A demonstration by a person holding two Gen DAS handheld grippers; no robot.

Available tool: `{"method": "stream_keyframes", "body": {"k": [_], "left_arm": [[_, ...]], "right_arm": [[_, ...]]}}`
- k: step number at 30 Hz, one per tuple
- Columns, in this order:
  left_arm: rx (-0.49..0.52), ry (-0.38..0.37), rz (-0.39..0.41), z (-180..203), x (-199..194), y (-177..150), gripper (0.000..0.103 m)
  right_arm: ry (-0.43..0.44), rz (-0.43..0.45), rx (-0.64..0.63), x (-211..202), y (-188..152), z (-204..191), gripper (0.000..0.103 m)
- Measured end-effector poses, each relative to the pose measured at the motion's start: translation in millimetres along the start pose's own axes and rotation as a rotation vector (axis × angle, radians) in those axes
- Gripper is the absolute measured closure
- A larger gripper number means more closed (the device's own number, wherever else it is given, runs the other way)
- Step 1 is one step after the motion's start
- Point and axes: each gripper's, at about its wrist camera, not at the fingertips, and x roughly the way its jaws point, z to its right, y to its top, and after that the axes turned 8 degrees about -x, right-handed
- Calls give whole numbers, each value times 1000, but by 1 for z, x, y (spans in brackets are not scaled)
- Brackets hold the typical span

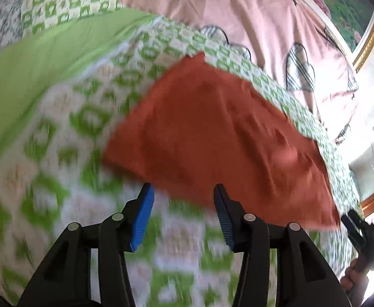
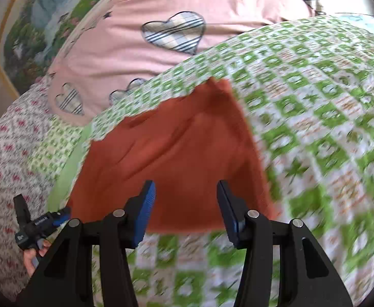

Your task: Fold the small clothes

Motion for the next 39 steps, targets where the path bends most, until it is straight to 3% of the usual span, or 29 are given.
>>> {"method": "stream_keyframes", "body": {"k": [2, 6, 11, 15, 26, 29, 31, 34, 39], "left_arm": [[-11, -9, -42, 0, 1, -15, 53], [-9, -19, -32, 1, -10, -30, 49], [-98, -83, -44, -8, -11, -30, 44], [-144, -99, -46, -11, 1, -14, 42], [-225, -54, 44, -14, 43, 42, 40], [-213, 1, 65, -10, 45, 47, 53], [-177, 7, 67, -3, 45, 49, 89], [-106, 27, 84, 14, 38, 54, 96], [74, 1, 157, 78, 16, 51, 97]], "right_arm": [[20, -4, -3, -2, -7, -6, 50], [64, -22, -3, 0, -19, -20, 50], [109, -53, -38, 4, -29, -41, 50], [125, -70, -55, 8, -32, -49, 48], [129, -111, -61, 21, -25, -52, 42], [126, -116, -58, 32, -14, -46, 42], [123, -118, -51, 41, -4, -40, 42], [127, -115, -51, 50, 14, -32, 42], [126, -104, -58, 55, 41, -16, 42]]}}
